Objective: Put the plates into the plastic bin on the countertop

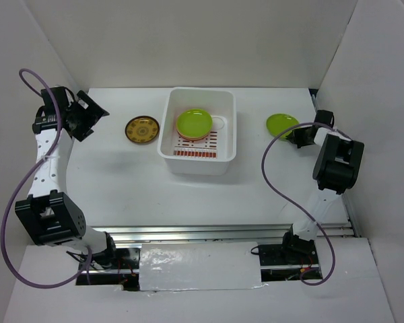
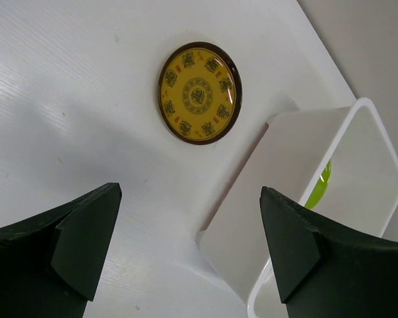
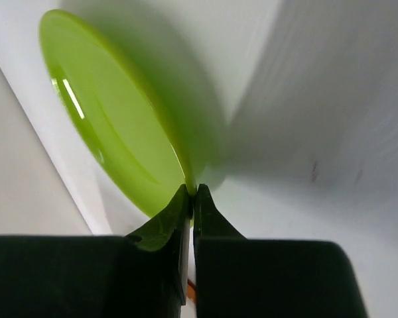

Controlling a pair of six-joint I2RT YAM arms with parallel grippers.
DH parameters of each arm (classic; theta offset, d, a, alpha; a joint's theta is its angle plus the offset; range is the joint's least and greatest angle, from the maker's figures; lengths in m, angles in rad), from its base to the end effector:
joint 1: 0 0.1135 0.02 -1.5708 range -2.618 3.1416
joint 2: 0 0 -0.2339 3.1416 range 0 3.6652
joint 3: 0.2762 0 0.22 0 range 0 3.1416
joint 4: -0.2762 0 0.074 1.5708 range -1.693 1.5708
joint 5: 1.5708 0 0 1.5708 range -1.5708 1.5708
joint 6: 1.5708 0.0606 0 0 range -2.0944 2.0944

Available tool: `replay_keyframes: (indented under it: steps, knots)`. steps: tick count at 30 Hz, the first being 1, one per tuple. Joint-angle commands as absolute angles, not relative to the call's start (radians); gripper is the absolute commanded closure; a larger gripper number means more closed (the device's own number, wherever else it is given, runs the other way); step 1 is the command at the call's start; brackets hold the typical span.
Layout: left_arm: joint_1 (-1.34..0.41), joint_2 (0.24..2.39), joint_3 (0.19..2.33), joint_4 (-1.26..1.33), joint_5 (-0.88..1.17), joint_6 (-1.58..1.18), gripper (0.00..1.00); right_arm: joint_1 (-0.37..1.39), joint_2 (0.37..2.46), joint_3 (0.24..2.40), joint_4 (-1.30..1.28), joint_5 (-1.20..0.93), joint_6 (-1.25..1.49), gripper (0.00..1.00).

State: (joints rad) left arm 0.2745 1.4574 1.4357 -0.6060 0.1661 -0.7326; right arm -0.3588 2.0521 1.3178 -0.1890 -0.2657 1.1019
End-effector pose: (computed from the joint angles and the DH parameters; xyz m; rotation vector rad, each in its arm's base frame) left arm 0.3056 0.0757 0.3227 -0.9892 1.9909 -0.4372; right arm 0.3853 -0.1275 0.1179 1.6229 1.9843 0.6308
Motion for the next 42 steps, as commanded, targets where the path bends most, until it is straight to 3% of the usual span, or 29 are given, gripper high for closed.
replay_keyframes:
  steps: [1,8,16,24,35,39,40,42]
  knots:
    - [0.282,1.473,1.497,-0.630,0.097,-0.722,0.01,-0.301,1.909,1.399,-0.233,-0.243,1.083,1.00]
    - [0.268,1.529,1.482,-0.617,0.049,-0.733,0.01,-0.131,1.799,1.735,-0.397,-0.149,0.928,1.00]
    - [0.238,1.703,1.560,-0.614,0.098,-0.719,0.01,0.073,2.017,2.118,-0.626,-0.392,0.811,1.00]
    - [0.187,1.884,1.689,-0.637,0.153,-0.680,0.01,0.228,2.129,2.163,-0.707,-0.365,0.764,1.00]
    - [0.160,2.069,1.732,-0.641,0.155,-0.666,0.01,0.311,2.212,2.194,-0.790,-0.270,0.723,0.96]
    - [0.153,2.120,1.746,-0.640,0.158,-0.663,0.01,0.330,2.221,2.192,-0.798,-0.256,0.716,0.88]
    - [0.155,2.134,1.749,-0.637,0.158,-0.664,0.01,0.333,2.226,2.197,-0.798,-0.258,0.716,0.78]
    - [0.152,2.144,1.753,-0.635,0.161,-0.664,0.01,0.339,2.232,2.224,-0.807,-0.262,0.716,0.69]
